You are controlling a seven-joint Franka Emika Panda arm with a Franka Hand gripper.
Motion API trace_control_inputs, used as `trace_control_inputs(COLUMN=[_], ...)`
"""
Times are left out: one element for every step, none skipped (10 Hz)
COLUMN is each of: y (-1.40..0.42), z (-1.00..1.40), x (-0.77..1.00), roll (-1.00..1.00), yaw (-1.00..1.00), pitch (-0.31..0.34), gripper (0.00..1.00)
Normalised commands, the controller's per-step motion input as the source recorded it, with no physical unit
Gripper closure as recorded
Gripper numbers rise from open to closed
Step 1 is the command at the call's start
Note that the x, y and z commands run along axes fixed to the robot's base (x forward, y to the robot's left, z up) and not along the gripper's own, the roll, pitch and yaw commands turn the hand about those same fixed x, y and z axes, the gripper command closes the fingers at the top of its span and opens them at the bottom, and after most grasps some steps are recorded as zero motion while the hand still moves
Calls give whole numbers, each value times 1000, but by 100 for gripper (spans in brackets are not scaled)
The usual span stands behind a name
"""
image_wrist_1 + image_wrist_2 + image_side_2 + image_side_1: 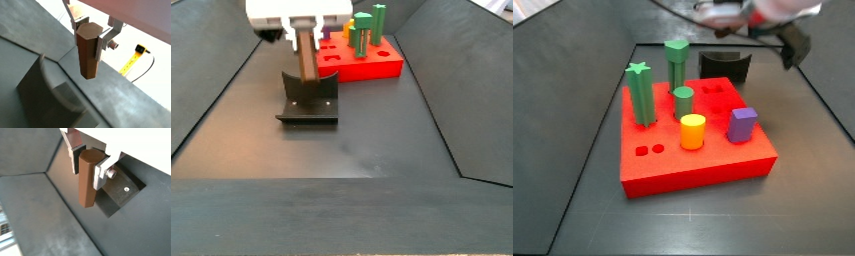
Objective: Pick up the hexagon object. Move up. Place the hexagon object on the fixture. Regrasp the hexagon object. Move to above the board. Insert the hexagon object.
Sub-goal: Move to above the board.
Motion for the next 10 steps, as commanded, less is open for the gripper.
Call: trace_control_inputs(y=[-143, -140, -135, -130, -122, -113, -104, -94, -76, -45], z=[1000, 1000, 1000, 1000, 1000, 1000, 1000, 1000, 889, 625], x=[34, 31, 27, 18, 13, 7, 3, -8, -15, -16], roll=[76, 63, 54, 51, 49, 52, 55, 59, 59, 59], yaw=[86, 24, -25, -93, -138, -169, -188, -189, -178, -145], pitch=[-232, -219, -200, -167, -138, -100, -59, -4, 39, 93], gripper=[100, 100, 100, 100, 100, 100, 100, 100, 100, 100])
